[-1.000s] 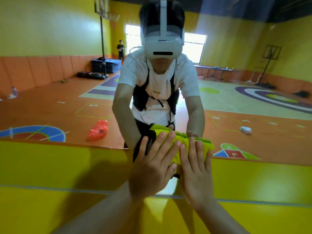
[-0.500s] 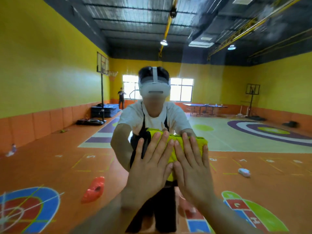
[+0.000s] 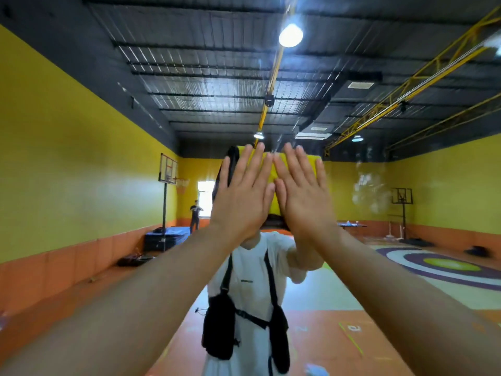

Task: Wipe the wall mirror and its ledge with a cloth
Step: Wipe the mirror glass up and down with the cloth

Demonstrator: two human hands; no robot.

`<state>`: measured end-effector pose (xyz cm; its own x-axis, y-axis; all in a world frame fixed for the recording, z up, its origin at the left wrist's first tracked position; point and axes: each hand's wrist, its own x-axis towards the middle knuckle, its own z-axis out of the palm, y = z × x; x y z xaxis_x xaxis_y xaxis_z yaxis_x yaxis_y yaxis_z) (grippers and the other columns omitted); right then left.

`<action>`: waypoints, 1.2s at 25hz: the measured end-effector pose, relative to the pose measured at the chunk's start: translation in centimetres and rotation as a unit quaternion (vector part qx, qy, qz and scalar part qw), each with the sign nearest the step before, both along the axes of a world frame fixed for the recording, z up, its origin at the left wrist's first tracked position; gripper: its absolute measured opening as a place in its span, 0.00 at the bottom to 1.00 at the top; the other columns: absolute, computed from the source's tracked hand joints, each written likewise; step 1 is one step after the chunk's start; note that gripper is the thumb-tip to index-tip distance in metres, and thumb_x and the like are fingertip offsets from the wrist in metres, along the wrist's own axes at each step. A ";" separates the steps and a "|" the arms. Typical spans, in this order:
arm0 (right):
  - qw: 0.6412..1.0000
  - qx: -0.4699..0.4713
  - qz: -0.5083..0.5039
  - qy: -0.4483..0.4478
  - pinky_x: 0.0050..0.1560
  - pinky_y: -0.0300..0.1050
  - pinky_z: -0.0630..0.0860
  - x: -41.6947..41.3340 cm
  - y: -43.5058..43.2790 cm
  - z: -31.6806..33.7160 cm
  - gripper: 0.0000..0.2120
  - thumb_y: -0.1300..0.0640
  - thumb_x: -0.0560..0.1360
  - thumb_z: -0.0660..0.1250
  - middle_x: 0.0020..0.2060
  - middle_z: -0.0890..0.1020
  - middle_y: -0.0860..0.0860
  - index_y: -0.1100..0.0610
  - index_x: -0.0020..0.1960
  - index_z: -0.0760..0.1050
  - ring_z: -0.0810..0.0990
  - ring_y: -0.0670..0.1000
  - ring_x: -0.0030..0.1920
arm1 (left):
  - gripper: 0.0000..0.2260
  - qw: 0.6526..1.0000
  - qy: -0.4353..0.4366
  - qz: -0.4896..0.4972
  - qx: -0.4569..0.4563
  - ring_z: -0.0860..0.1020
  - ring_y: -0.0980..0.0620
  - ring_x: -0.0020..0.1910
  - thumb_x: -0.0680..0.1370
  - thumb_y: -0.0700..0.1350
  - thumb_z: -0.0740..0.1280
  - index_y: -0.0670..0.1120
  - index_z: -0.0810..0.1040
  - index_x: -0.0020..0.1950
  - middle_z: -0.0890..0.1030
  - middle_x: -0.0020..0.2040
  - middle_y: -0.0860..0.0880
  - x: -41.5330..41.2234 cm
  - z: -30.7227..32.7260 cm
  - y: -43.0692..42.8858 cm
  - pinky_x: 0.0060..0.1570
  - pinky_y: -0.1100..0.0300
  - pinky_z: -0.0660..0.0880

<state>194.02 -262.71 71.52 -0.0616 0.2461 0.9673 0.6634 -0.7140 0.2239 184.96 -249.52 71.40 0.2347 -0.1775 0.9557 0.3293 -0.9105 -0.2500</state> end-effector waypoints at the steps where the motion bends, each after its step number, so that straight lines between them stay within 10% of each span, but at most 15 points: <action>1: 1.000 0.007 0.001 0.001 0.81 0.59 0.47 0.3 0.0 2.6 0.25 0.47 0.87 0.44 0.83 0.55 0.51 0.50 0.83 0.55 0.51 0.53 0.83 | 0.27 1.000 0.002 -0.004 -0.003 0.49 0.48 0.83 0.86 0.55 0.44 0.47 0.55 0.84 0.52 0.85 0.48 0.2 2.7 -0.1 0.80 0.40 0.49; 10: 1.000 0.023 0.016 0.007 0.81 0.56 0.40 2.2 -1.7 22.0 0.25 0.47 0.87 0.41 0.83 0.52 0.50 0.47 0.83 0.51 0.45 0.51 0.83 | 0.25 0.998 -0.038 0.000 -0.043 0.44 0.50 0.83 0.87 0.53 0.43 0.50 0.51 0.85 0.48 0.85 0.51 2.6 21.3 -2.8 0.81 0.42 0.43; 30: 0.999 -0.001 0.036 -0.002 0.82 0.55 0.40 8.3 -12.2 17.7 0.25 0.47 0.87 0.43 0.83 0.52 0.50 0.48 0.83 0.51 0.45 0.51 0.83 | 0.26 0.998 -0.053 -0.010 -0.039 0.45 0.49 0.84 0.86 0.53 0.43 0.49 0.51 0.85 0.49 0.85 0.49 9.1 16.9 -12.8 0.81 0.41 0.44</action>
